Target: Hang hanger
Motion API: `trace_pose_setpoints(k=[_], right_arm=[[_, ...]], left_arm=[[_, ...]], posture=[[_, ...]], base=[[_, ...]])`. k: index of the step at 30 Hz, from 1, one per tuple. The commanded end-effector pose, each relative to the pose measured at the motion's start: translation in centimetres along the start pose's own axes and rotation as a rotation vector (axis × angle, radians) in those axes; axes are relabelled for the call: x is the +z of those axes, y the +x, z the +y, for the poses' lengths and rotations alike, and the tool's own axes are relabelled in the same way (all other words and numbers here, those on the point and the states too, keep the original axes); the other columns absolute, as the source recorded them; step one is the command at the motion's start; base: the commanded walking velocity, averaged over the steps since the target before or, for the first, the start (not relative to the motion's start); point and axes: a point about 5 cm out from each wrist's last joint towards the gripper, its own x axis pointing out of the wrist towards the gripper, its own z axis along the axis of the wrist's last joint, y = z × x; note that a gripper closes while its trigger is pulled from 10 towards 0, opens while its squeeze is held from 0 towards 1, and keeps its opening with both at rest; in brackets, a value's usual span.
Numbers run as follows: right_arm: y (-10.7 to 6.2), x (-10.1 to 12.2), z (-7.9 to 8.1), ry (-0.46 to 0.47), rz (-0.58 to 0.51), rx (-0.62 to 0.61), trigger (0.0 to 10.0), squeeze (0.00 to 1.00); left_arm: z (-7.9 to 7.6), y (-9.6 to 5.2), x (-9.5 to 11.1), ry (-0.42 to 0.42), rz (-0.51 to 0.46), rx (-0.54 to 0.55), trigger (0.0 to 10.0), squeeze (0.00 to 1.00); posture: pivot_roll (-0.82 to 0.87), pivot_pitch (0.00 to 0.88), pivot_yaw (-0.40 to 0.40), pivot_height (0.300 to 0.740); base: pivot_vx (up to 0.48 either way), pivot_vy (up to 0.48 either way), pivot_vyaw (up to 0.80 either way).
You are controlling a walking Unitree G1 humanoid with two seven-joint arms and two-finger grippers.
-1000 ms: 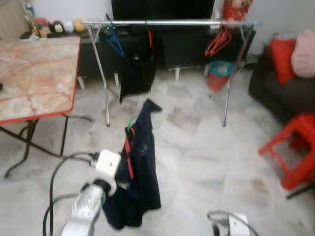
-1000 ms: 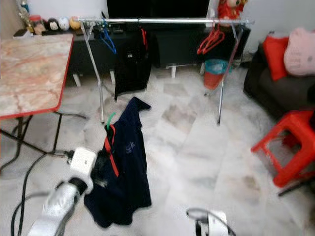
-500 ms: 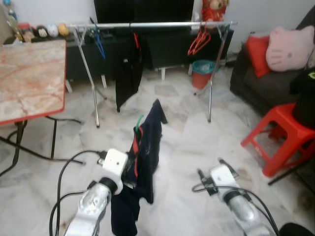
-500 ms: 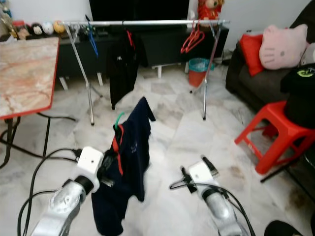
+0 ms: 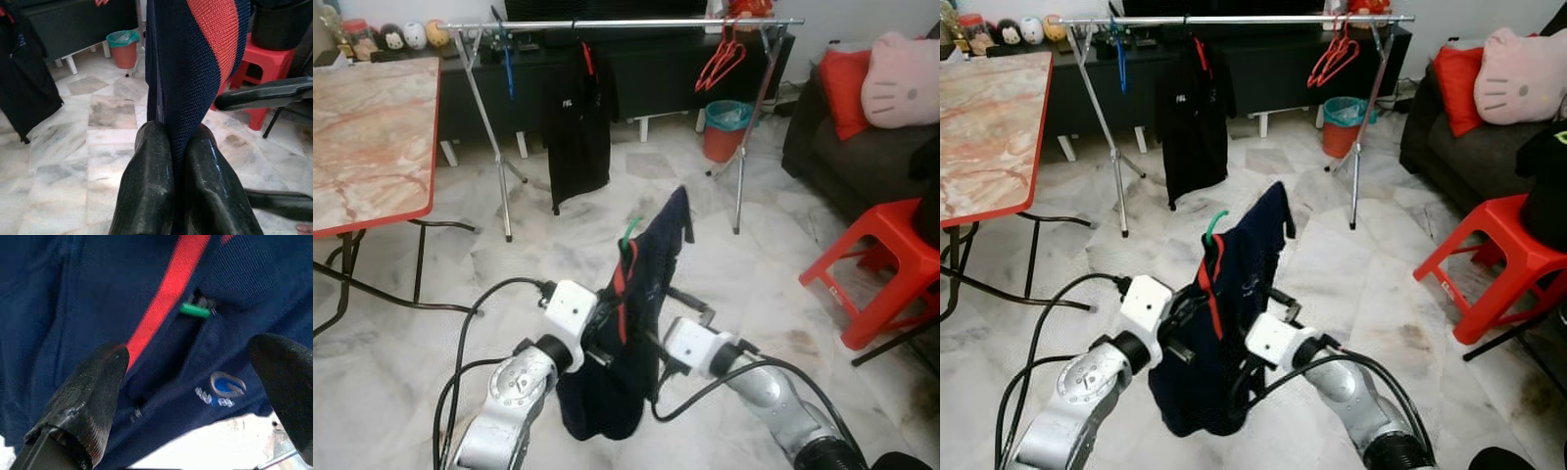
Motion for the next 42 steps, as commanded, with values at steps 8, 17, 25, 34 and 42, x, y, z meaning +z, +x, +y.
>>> trace_pose_setpoints(k=[8, 17, 25, 34, 42], right_arm=[[-0.2, -0.6, -1.2, -0.004, 0.083, -0.094, 10.0, 1.00], [0.7, -0.6, -1.2, 0.050, 0.130, -0.146, 10.0, 0.00], [1.5, 0.0, -2.0, 0.105, 0.122, -0.268, 10.0, 0.00], [1.8, -1.1, -1.7, 0.097, 0.251, -0.306, 10.0, 0.00], [1.7, -1.7, -1.7, 0.102, 0.300, -0.335, 10.0, 0.00]], left_arm=[[-0.1, 0.4, 2.1, 0.010, -0.069, -0.039, 10.0, 0.00], [-0.2, 0.5, 2.3, 0.024, -0.071, -0.048, 10.0, 0.00], [-0.7, 0.8, 2.9, 0.034, -0.087, -0.083, 10.0, 0.00], [-1.0, 0.7, 3.3, 0.030, -0.089, -0.119, 10.0, 0.00], [-1.2, 0.8, 3.4, 0.032, -0.091, -0.132, 10.0, 0.00]], posture=[[0.13, 0.000, -0.054, 0.740], [0.13, 0.000, -0.059, 0.740], [0.13, 0.000, -0.064, 0.740], [0.14, 0.000, -0.070, 0.740], [0.14, 0.000, -0.067, 0.740]], base=[[0.000, 0.000, 0.00], [0.000, 0.000, 0.00], [0.000, 0.000, 0.00], [0.000, 0.000, 0.00], [0.000, 0.000, 0.00]])
